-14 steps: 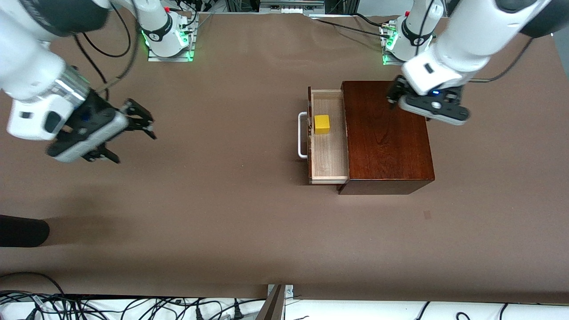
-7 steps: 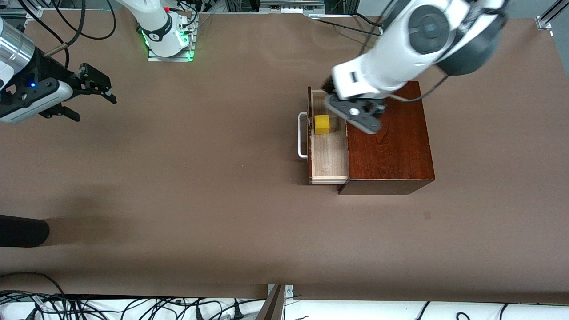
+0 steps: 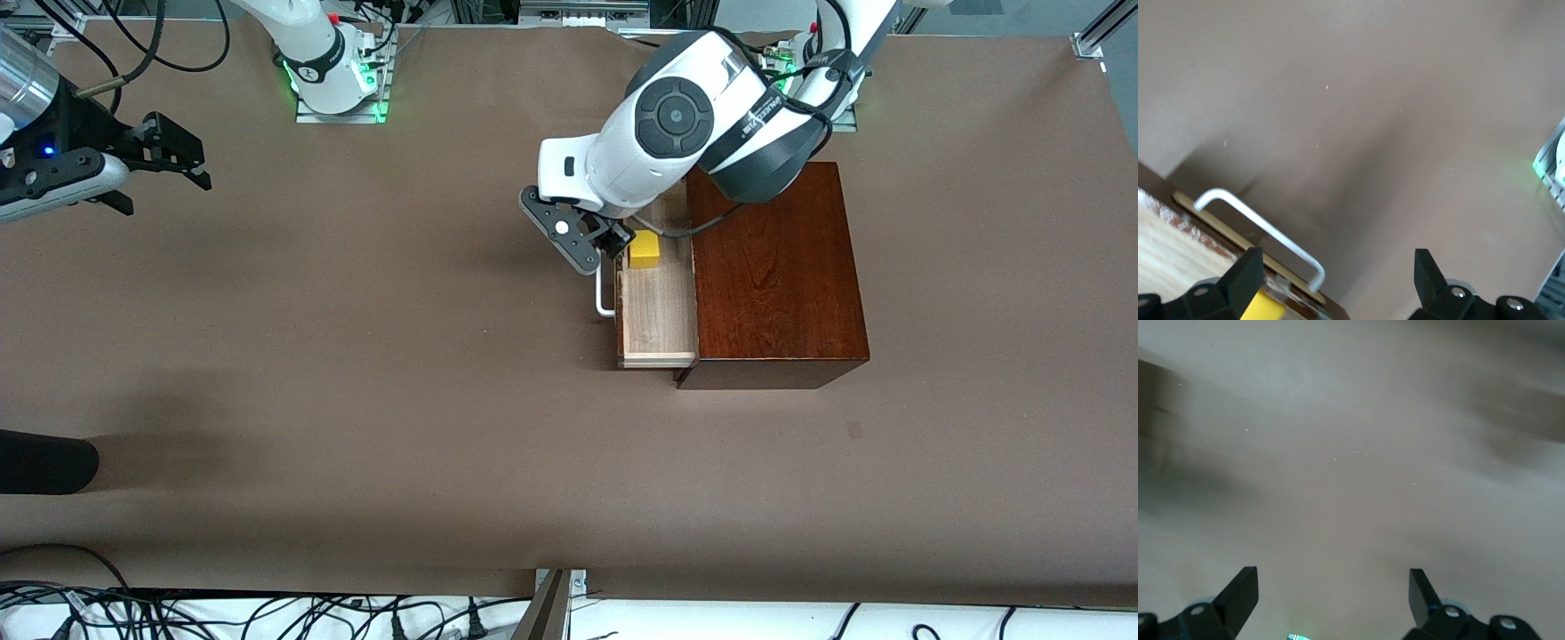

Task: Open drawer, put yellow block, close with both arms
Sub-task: 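Push the drawer front with the left gripper into the box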

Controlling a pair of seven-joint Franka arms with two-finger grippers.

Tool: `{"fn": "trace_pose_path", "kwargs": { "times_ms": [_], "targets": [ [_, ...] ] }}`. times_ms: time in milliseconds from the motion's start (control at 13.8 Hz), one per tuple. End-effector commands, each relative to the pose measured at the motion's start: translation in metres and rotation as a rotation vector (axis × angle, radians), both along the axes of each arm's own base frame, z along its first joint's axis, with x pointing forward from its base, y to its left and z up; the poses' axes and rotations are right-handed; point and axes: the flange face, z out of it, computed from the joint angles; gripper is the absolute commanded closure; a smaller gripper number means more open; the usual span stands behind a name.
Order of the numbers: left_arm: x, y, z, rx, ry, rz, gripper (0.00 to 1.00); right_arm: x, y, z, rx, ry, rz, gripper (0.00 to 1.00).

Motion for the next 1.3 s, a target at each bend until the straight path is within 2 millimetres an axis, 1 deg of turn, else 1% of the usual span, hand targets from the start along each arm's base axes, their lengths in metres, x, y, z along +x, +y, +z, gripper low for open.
{"fn": "trace_pose_path", "kwargs": {
  "times_ms": [0,145,289,434,507,579,651,796,868,941,1013,1086,1158,1230],
  "targets": [
    [-0.006,-0.021,-0.015,0.006,-0.057,-0.147,0.0,0.0,-0.006,0.005,-0.041,-0.03,-0.016,0.0],
    [-0.016,-0.035,-0.035,0.087,-0.127,-0.289,0.0,-0.003,-0.01,0.012,-0.062,-0.026,-0.015,0.0],
    [-0.024,-0.041,-0.054,0.098,-0.141,-0.435,0.0,-0.006,-0.017,0.015,-0.111,-0.009,-0.019,0.0],
    [-0.023,-0.04,-0.077,0.133,-0.167,-0.594,0.0,-0.004,-0.012,0.008,-0.121,0.006,-0.009,0.0],
    [-0.024,-0.04,-0.09,0.158,-0.181,-0.678,0.0,0.001,-0.003,-0.003,-0.122,0.026,-0.005,0.0],
    [-0.024,-0.041,-0.096,0.172,-0.195,-0.754,0.0,0.005,0.001,-0.01,-0.111,0.038,-0.016,0.0],
    [-0.024,-0.039,-0.105,0.172,-0.191,-0.814,0.0,0.006,0.002,-0.009,-0.101,0.029,-0.029,0.0],
    [-0.021,-0.041,-0.125,0.159,-0.199,-0.853,0.0,0.005,0.0,-0.009,-0.097,0.036,-0.036,0.0],
    [-0.02,-0.043,-0.137,0.163,-0.206,-0.862,0.0,0.005,-0.003,-0.008,-0.097,0.034,-0.04,0.0],
    [-0.021,-0.045,-0.145,0.161,-0.205,-0.864,0.0,0.006,-0.007,-0.008,-0.095,0.03,-0.049,0.0],
    [-0.024,-0.047,-0.151,0.163,-0.2,-0.87,0.0,0.008,-0.012,-0.011,-0.086,0.033,-0.055,0.0],
    [-0.025,-0.048,-0.157,0.163,-0.19,-0.873,0.0,0.01,-0.008,-0.02,-0.058,0.061,-0.061,0.0],
    [-0.028,-0.051,-0.161,0.164,-0.184,-0.877,0.0,0.012,-0.006,-0.021,-0.045,0.063,-0.057,0.0],
    [-0.03,-0.052,-0.163,0.165,-0.181,-0.876,0.0,0.013,-0.006,-0.015,-0.039,0.034,-0.057,0.0]
  ]
}}
